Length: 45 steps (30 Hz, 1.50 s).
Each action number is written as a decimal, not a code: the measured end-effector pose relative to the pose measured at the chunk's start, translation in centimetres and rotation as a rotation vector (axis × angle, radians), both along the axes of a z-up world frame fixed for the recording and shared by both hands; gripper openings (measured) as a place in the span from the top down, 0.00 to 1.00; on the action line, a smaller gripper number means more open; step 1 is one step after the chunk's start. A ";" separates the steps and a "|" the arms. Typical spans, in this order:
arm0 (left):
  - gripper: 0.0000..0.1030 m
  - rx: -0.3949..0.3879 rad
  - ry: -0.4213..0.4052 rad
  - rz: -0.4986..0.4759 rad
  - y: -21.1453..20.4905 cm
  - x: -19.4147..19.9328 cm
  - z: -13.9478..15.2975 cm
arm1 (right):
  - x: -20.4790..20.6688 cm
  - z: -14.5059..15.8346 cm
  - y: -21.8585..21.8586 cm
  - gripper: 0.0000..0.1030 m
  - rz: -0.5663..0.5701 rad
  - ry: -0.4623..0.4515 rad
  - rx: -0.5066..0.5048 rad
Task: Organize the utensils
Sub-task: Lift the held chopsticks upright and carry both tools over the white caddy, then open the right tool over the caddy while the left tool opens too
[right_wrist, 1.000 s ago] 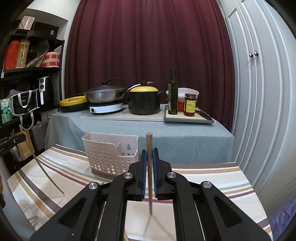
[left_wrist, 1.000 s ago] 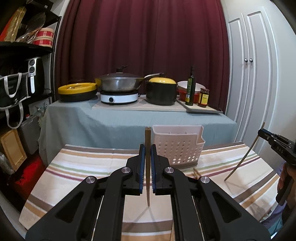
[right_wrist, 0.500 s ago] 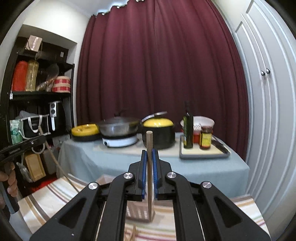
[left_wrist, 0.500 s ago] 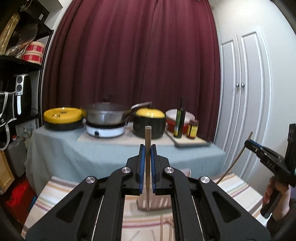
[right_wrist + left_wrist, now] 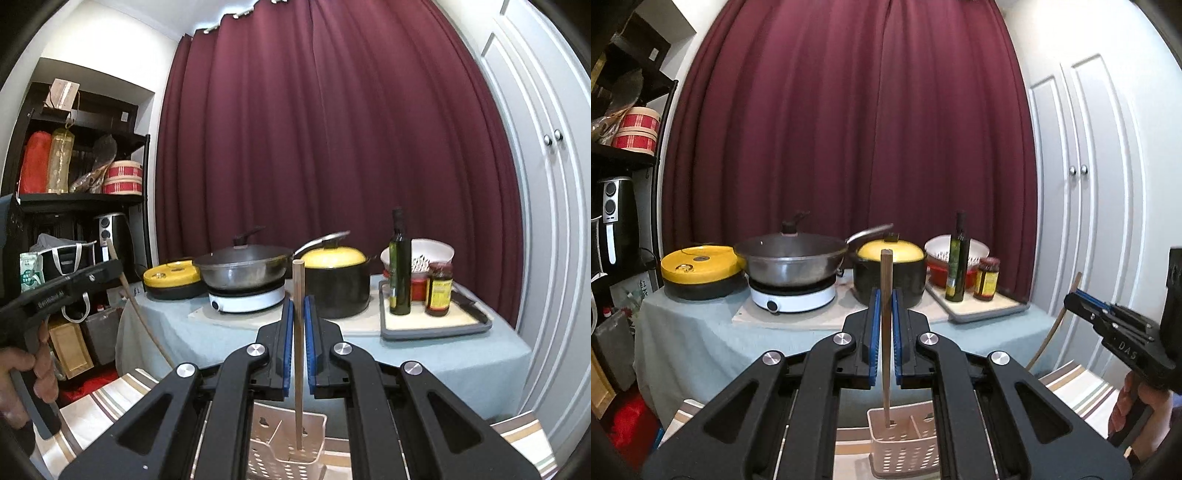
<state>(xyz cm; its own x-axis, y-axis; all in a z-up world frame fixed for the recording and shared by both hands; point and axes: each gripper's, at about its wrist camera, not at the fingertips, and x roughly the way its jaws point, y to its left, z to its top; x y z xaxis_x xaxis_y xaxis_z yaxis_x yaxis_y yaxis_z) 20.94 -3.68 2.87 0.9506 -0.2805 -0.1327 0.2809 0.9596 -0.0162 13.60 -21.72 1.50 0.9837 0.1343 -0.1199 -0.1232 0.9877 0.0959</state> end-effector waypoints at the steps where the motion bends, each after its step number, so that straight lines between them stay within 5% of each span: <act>1: 0.94 0.004 0.008 0.000 -0.2 0.3 -0.8 | 0.2 -0.4 0.0 0.93 0.001 0.006 0.001; 15: 0.88 0.080 0.076 -0.021 -2.3 2.3 -7.5 | 3.0 -5.8 0.5 0.90 -0.008 0.121 0.021; 19: 0.66 0.082 0.070 -0.023 -2.4 1.9 -7.8 | 2.4 -5.8 0.6 0.49 -0.023 0.114 0.021; 25: 0.48 0.087 0.061 -0.013 -1.9 0.6 -7.7 | 0.3 -5.0 0.6 0.34 -0.057 0.078 0.001; 35: 0.41 0.078 0.090 0.001 -0.3 -3.8 -8.7 | -4.9 -4.8 0.4 0.32 -0.105 0.080 -0.018; 45: 0.41 0.097 0.178 0.050 1.4 -8.8 -12.9 | -10.8 -10.2 1.5 0.33 -0.143 0.170 -0.057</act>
<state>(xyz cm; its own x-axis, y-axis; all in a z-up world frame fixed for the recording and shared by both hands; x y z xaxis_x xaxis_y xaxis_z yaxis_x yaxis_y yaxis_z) 12.10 -2.28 -10.08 0.9222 -0.2116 -0.3238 0.2342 0.9716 0.0321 2.77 -20.26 -8.66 0.9572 -0.0167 -0.2889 0.0318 0.9984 0.0474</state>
